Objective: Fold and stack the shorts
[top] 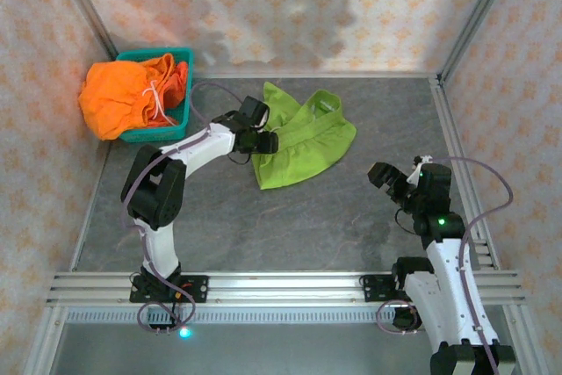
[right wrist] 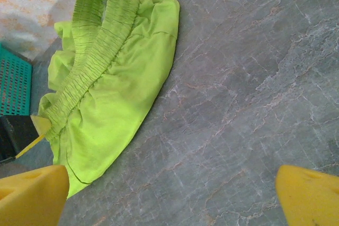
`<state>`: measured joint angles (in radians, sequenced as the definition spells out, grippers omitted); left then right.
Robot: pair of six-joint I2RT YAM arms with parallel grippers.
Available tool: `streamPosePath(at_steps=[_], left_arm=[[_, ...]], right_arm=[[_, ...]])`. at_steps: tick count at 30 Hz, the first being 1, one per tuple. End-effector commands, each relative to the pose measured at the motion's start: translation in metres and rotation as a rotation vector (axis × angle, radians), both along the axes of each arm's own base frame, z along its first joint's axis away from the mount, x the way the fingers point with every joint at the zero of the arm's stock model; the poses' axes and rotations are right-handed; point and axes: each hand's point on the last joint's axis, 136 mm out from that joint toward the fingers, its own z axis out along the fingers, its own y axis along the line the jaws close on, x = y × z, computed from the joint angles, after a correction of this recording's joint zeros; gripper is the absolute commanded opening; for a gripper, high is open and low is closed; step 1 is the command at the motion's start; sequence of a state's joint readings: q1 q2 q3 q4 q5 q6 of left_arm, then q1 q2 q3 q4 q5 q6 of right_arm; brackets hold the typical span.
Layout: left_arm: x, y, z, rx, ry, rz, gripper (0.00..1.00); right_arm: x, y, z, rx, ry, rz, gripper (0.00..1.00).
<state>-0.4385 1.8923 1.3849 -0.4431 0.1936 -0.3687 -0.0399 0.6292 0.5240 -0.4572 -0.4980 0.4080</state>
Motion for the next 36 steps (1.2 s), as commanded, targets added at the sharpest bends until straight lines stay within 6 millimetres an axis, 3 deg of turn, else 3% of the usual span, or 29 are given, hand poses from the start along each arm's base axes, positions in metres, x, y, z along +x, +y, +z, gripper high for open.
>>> streamPosePath(at_steps=[1,6,7,10,12,15,17,20,22,24,28,30,32,35,36], left_arm=[[0.01,0.014,0.024,0.066,-0.067,0.029,0.61],[0.012,0.0,0.016,0.017,-0.034,0.006,0.58],[0.013,-0.003,0.004,0.017,-0.008,0.004,0.56],[0.013,-0.01,-0.007,0.006,0.016,-0.001,0.51],[0.013,-0.013,-0.011,0.001,0.024,-0.003,0.42],[0.018,-0.015,-0.002,-0.007,0.006,0.002,0.15],[0.024,-0.016,0.016,-0.014,-0.034,0.004,0.01],[0.038,-0.016,0.062,-0.009,-0.124,-0.003,0.0],[0.048,-0.013,0.099,0.004,-0.192,-0.006,0.0],[0.052,-0.014,0.157,-0.019,-0.296,-0.014,0.0],[0.042,-0.034,0.24,-0.1,-0.451,-0.089,0.0],[0.023,-0.06,0.257,-0.091,-0.507,-0.173,0.0],[-0.003,-0.093,0.256,-0.072,-0.529,-0.282,0.0],[-0.049,-0.149,0.228,-0.121,-0.505,-0.442,0.0],[-0.067,-0.168,0.209,-0.14,-0.483,-0.497,0.0]], right_arm=[[0.0,-0.001,0.002,-0.012,-0.001,0.0,0.99],[0.001,-0.002,-0.003,-0.013,0.006,-0.009,0.99],[0.002,-0.002,-0.004,-0.012,0.006,-0.012,1.0],[0.002,-0.003,-0.004,-0.014,0.007,-0.012,0.99],[0.002,-0.003,-0.003,-0.021,0.007,-0.011,0.99],[0.004,-0.004,-0.003,-0.027,0.004,-0.014,0.99],[0.007,-0.004,-0.002,-0.028,0.002,-0.01,1.0],[0.015,-0.003,-0.002,-0.026,0.008,-0.005,1.0],[0.023,-0.002,0.0,-0.021,0.011,0.005,1.0],[0.031,0.0,0.003,-0.017,0.012,0.018,1.0],[0.046,-0.005,0.015,-0.071,0.012,0.024,0.99],[0.051,-0.013,0.023,-0.112,0.021,-0.003,1.0],[0.054,-0.022,0.028,-0.148,0.04,-0.039,1.0],[0.057,-0.033,0.035,-0.176,0.058,-0.077,1.0],[0.058,-0.036,0.037,-0.177,0.063,-0.087,1.0]])
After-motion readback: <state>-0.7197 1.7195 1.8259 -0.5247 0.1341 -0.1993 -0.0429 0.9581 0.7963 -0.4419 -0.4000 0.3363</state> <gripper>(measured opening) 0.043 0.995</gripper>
